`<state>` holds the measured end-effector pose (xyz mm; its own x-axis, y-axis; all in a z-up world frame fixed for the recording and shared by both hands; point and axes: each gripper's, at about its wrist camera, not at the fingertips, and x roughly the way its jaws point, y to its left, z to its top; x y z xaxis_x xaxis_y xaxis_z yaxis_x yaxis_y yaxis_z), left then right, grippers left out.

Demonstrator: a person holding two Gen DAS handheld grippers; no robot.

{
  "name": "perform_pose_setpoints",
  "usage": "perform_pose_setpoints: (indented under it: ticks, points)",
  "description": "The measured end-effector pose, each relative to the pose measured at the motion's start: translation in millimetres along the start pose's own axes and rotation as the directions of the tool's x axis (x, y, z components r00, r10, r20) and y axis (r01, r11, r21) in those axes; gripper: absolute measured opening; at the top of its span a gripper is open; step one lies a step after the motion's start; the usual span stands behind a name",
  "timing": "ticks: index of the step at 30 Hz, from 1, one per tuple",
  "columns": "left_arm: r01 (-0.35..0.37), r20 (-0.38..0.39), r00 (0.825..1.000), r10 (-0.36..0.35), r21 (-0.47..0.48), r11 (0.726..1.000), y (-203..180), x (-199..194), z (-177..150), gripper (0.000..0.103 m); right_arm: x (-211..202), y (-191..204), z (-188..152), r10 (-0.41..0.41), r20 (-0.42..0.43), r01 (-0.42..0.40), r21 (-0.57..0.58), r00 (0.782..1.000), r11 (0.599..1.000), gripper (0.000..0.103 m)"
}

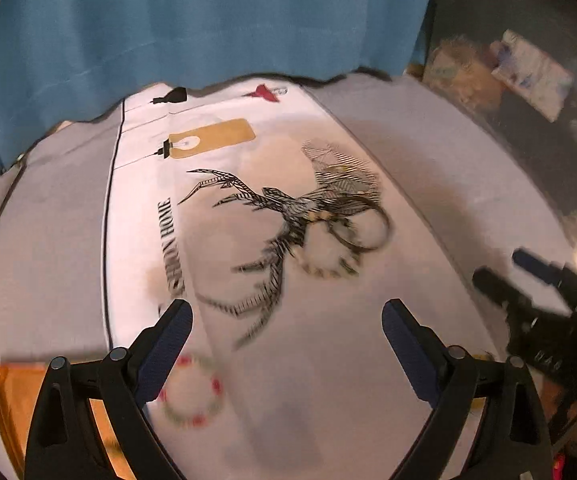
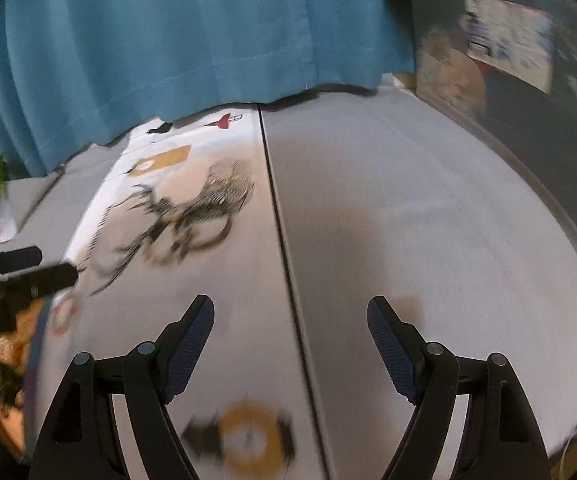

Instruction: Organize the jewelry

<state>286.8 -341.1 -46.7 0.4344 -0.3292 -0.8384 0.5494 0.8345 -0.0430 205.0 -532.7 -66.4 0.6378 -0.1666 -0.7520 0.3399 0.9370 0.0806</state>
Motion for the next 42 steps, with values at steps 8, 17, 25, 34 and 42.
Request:
perform_pose_setpoints:
  ticks: [8,17,25,34,42]
  points:
    - [0.084,-0.088,0.993,-0.077,0.072,0.994,8,46,14,0.094,60,24,29,0.094,-0.096,-0.107,-0.139,0.991,0.984,0.080]
    - [0.096,-0.161,0.985,-0.064,0.201,0.975,-7,76,22,0.094,79,36,23,0.074,-0.107,-0.102,-0.286,0.992,0.953,0.089]
    - [0.138,-0.154,0.983,-0.098,0.273,0.952,-17,86,43,0.065,79,28,28,0.069,-0.106,-0.098,-0.294,0.992,0.951,0.092]
    - [0.165,-0.135,0.980,-0.143,0.172,0.971,23,76,51,0.009,79,38,31,0.076,-0.106,-0.107,-0.326,0.991,0.939,0.093]
    - [0.137,-0.128,0.985,-0.119,0.139,0.981,54,61,44,0.000,80,61,36,0.144,-0.100,-0.169,-0.327,0.984,0.930,0.093]
